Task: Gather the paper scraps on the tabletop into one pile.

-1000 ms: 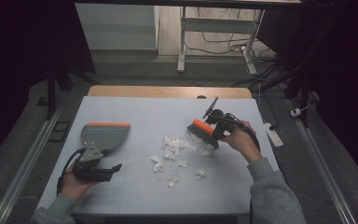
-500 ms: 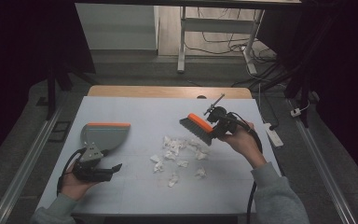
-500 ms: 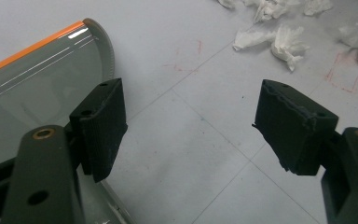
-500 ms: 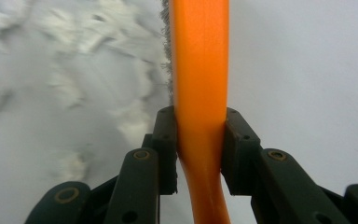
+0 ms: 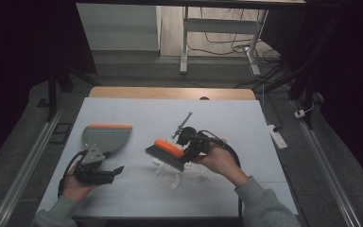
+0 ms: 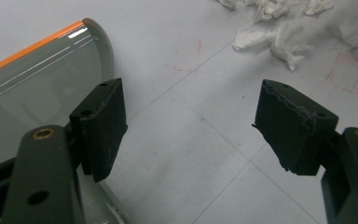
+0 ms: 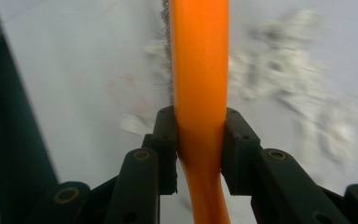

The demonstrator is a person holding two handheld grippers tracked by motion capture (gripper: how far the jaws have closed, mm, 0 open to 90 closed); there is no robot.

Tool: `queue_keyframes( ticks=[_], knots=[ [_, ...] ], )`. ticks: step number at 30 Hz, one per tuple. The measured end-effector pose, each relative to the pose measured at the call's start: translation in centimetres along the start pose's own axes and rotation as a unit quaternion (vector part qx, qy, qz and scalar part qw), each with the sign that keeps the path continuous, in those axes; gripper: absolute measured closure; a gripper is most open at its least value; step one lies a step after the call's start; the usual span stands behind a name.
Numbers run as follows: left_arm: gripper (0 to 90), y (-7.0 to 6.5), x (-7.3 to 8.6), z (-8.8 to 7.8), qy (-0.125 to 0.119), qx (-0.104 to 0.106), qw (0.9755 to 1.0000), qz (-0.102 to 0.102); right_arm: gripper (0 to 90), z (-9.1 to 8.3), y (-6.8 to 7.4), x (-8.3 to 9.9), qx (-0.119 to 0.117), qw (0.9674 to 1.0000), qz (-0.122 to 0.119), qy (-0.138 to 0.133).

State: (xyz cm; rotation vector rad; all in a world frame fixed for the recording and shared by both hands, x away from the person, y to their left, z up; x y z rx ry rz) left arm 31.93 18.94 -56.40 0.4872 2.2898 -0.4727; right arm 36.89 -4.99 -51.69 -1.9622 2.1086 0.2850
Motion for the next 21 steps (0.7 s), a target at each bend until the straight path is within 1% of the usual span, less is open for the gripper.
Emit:
queue_keyframes(
  ticks=[2, 4, 5, 7, 9, 13, 15, 17, 18, 20, 21],
  knots=[
    [25.8, 0.1, 0.0, 0.0, 0.000, -0.001, 1.0000, 0.000, 69.7, 0.9, 0.9, -0.8, -0.011, 0.9999, -0.006, 0.008],
    [25.8, 0.1, 0.0, 0.0, 0.000, -0.001, 1.0000, 0.000, 69.7, 1.8, 1.6, -1.4, -0.021, 0.9996, -0.007, 0.017],
    [25.8, 0.1, 0.0, 0.0, 0.000, 0.000, 1.0000, 0.000, 69.7, 2.3, 1.8, -1.7, -0.026, 0.9995, -0.004, 0.019],
    [25.8, 0.0, 0.0, 0.0, 0.000, 0.000, 1.0000, 0.001, 69.8, 3.2, 2.0, -2.4, -0.029, 0.9992, -0.003, 0.026],
    [25.8, 0.0, 0.1, 0.1, 0.000, -0.001, 1.0000, 0.001, 69.7, 4.1, 1.6, -3.1, -0.027, 0.9992, 0.005, 0.030],
    [25.8, 0.1, 0.1, 0.0, 0.001, -0.001, 1.0000, 0.001, 69.7, 5.2, 0.7, -4.2, -0.032, 0.9987, 0.025, 0.030],
    [25.8, 0.2, 0.2, 0.0, 0.000, 0.000, 1.0000, 0.000, 69.7, 5.4, 0.1, -4.2, -0.030, 0.9980, 0.038, 0.041],
    [25.8, 0.2, 0.2, 0.0, 0.000, 0.000, 1.0000, 0.001, 69.6, 5.3, -0.6, -3.8, -0.034, 0.9970, 0.056, 0.043],
    [25.8, 0.2, 0.2, 0.0, 0.000, 0.000, 1.0000, 0.001, 69.7, 5.2, -1.0, -3.4, -0.030, 0.9966, 0.063, 0.043],
    [25.8, 0.2, 0.2, 0.0, -0.001, 0.001, 1.0000, 0.001, 69.7, 4.7, -2.0, -2.7, -0.012, 0.9960, 0.077, 0.044],
    [25.8, 0.2, 0.2, 0.0, -0.001, 0.001, 1.0000, 0.001, 69.7, 4.4, -2.6, -2.3, 0.001, 0.9957, 0.082, 0.043]
  ],
)
Point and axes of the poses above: each handheld gripper's, and its own axes: z roughly forward along the jaws, x roughly out of its underside, y roughly to its left, the point moved 10 cm from there along z, roughly forward along the jaws, and after that the axes turned 15 degrees about -z, right-handed, at the moved point
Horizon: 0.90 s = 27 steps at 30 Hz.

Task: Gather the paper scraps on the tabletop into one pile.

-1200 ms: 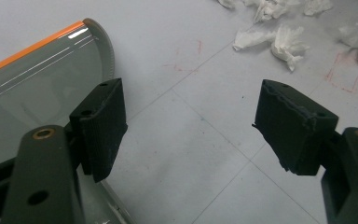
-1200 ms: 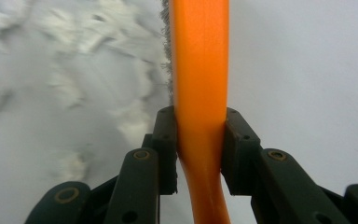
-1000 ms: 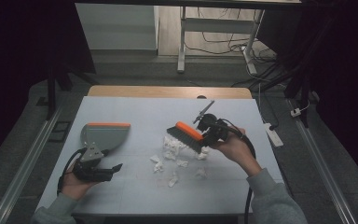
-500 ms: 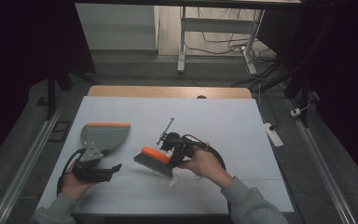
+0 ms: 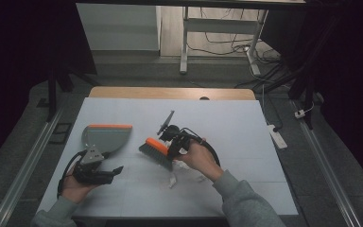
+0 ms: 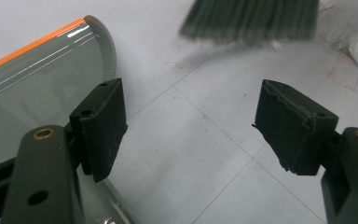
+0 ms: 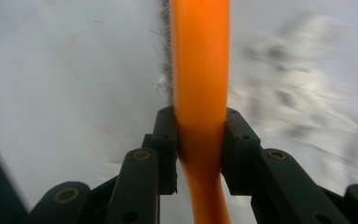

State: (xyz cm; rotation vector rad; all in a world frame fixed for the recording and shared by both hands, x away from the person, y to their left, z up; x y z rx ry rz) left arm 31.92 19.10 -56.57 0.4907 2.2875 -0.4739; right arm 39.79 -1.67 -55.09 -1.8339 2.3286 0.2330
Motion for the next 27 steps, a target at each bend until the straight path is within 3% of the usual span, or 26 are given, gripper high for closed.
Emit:
queue_keyframes(
  ticks=[2, 5, 12, 18, 21, 24, 27],
  knots=[
    [25.8, 0.0, 0.0, 0.0, 0.000, 0.000, 1.0000, 0.000, 69.7, -0.7, -0.9, 0.7, 0.019, 0.9997, 0.014, -0.005],
    [25.8, -0.1, 0.0, 0.1, 0.002, -0.001, 1.0000, 0.002, 69.8, -2.1, -1.2, 1.4, 0.016, 0.9991, 0.019, -0.034],
    [25.8, -0.1, 0.0, 0.1, 0.003, -0.001, 1.0000, 0.001, 69.7, -5.7, 1.5, 2.3, -0.004, 0.9952, -0.025, -0.095],
    [25.8, -0.1, 0.0, 0.1, 0.003, -0.002, 1.0000, 0.001, 69.7, -4.8, 5.4, 4.2, -0.050, 0.9937, -0.065, -0.076],
    [25.8, -0.1, 0.0, 0.2, 0.003, -0.004, 1.0000, 0.002, 69.7, -3.6, 6.8, 4.9, -0.060, 0.9931, -0.084, -0.056],
    [25.8, -0.1, 0.0, 0.3, 0.004, -0.004, 1.0000, 0.001, 69.7, -2.2, 7.2, 5.4, -0.052, 0.9931, -0.102, -0.025],
    [25.8, -0.1, 0.0, 0.3, 0.006, -0.004, 1.0000, 0.002, 69.7, -1.4, 6.4, 5.6, -0.034, 0.9931, -0.112, -0.002]
  ],
)
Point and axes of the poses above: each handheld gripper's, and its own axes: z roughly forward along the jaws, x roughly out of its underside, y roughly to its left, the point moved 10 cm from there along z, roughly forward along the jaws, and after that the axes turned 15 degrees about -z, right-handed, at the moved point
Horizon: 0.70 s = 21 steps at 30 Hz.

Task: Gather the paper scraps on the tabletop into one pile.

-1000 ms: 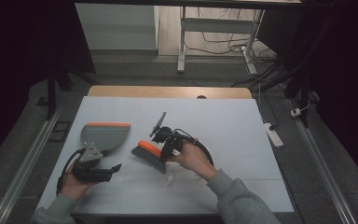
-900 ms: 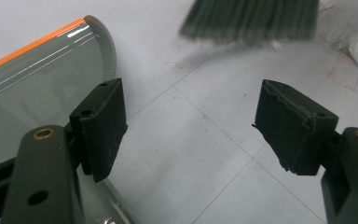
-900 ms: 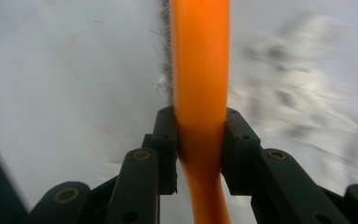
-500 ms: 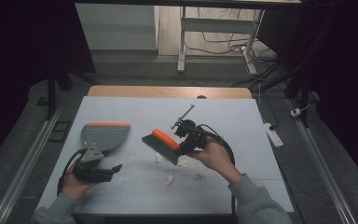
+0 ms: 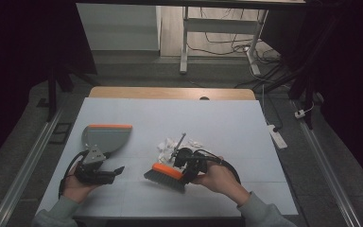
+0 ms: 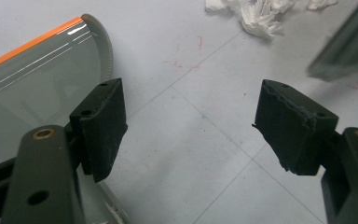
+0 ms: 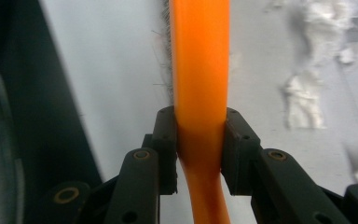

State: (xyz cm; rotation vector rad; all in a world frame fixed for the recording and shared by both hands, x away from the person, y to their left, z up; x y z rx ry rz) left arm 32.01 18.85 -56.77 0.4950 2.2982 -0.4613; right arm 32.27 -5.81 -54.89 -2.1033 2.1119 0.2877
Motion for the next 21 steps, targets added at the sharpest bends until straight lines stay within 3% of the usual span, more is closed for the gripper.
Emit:
queue_keyframes(
  ticks=[6, 9, 16, 18, 21],
  knots=[
    [25.8, 0.2, 0.1, 0.0, 0.000, 0.000, 1.0000, -0.003, 69.8, -0.8, -3.9, 0.7, 0.079, 0.9962, 0.025, 0.025],
    [25.8, 0.2, 0.1, 0.0, -0.001, 0.001, 1.0000, -0.003, 69.8, -1.6, -4.7, 1.0, 0.069, 0.9972, 0.027, -0.007],
    [25.9, 0.2, 0.1, 0.1, 0.001, 0.001, 1.0000, -0.002, 69.8, -5.5, -3.4, 3.6, 0.069, 0.9950, 0.023, -0.068],
    [25.9, 0.1, 0.1, 0.1, 0.003, 0.001, 1.0000, 0.000, 69.7, -6.5, -3.0, 5.1, 0.070, 0.9950, 0.023, -0.067],
    [25.8, 0.0, 0.0, 0.2, 0.002, 0.000, 1.0000, 0.002, 69.7, -6.6, -1.9, 7.6, 0.045, 0.9981, 0.015, -0.039]
  ],
)
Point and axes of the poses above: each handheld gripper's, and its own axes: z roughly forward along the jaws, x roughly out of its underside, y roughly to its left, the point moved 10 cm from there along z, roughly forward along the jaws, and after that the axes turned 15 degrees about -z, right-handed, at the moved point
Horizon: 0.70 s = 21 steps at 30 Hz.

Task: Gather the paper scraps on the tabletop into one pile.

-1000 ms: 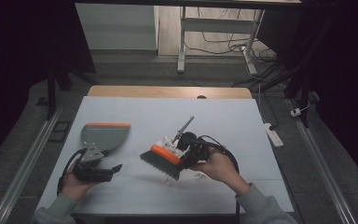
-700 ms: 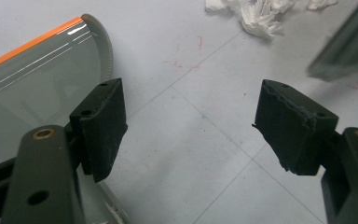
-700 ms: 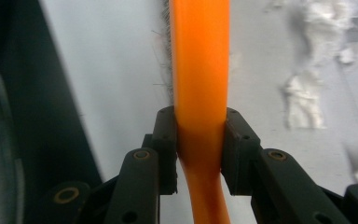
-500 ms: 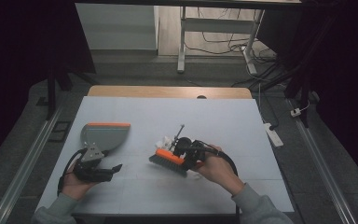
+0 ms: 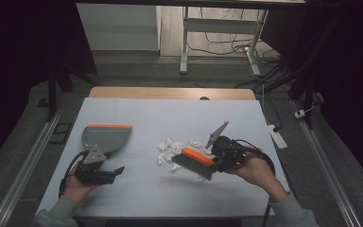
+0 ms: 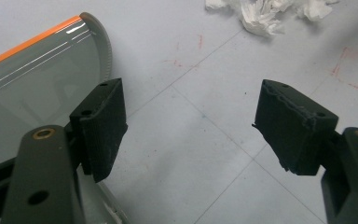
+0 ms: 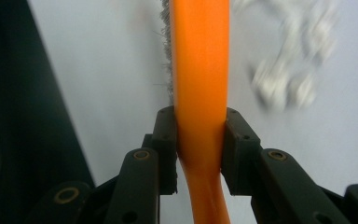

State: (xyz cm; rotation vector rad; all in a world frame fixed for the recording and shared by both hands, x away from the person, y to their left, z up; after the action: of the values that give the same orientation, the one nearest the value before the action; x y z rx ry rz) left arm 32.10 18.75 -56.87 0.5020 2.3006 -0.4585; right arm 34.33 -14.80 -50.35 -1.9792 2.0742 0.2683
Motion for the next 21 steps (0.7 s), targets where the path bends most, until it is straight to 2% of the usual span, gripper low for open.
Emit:
queue_keyframes(
  ticks=[2, 3, 7, 10, 15, 19, 21],
  knots=[
    [25.9, 0.0, 0.0, 0.1, 0.001, 0.000, 1.0000, 0.000, 69.7, 0.5, 0.6, 1.4, -0.017, 0.9996, -0.010, 0.017],
    [25.8, -0.1, 0.0, 0.1, 0.001, 0.000, 1.0000, -0.001, 69.7, 0.8, 0.8, 1.9, -0.017, 0.9994, -0.017, 0.026],
    [25.8, -0.1, -0.1, 0.3, 0.004, 0.001, 1.0000, 0.001, 69.7, 2.5, 1.1, 2.4, -0.040, 0.9977, -0.031, 0.046],
    [25.8, -0.2, -0.1, 0.4, 0.005, 0.001, 1.0000, 0.002, 69.8, 3.7, -0.1, 1.7, -0.026, 0.9972, -0.037, 0.060],
    [25.8, -0.1, -0.1, 0.3, 0.003, 0.000, 1.0000, 0.001, 69.6, 4.8, -2.3, 0.1, -0.026, 0.9970, -0.035, 0.064],
    [25.9, -0.1, -0.1, 0.3, 0.000, 0.001, 1.0000, -0.001, 69.7, 4.6, -4.6, -0.8, 0.023, 0.9991, -0.017, 0.031],
    [25.9, -0.1, -0.1, 0.2, 0.000, 0.001, 1.0000, -0.001, 69.7, 4.1, -5.1, -1.1, 0.036, 0.9994, 0.002, 0.005]
  ],
)
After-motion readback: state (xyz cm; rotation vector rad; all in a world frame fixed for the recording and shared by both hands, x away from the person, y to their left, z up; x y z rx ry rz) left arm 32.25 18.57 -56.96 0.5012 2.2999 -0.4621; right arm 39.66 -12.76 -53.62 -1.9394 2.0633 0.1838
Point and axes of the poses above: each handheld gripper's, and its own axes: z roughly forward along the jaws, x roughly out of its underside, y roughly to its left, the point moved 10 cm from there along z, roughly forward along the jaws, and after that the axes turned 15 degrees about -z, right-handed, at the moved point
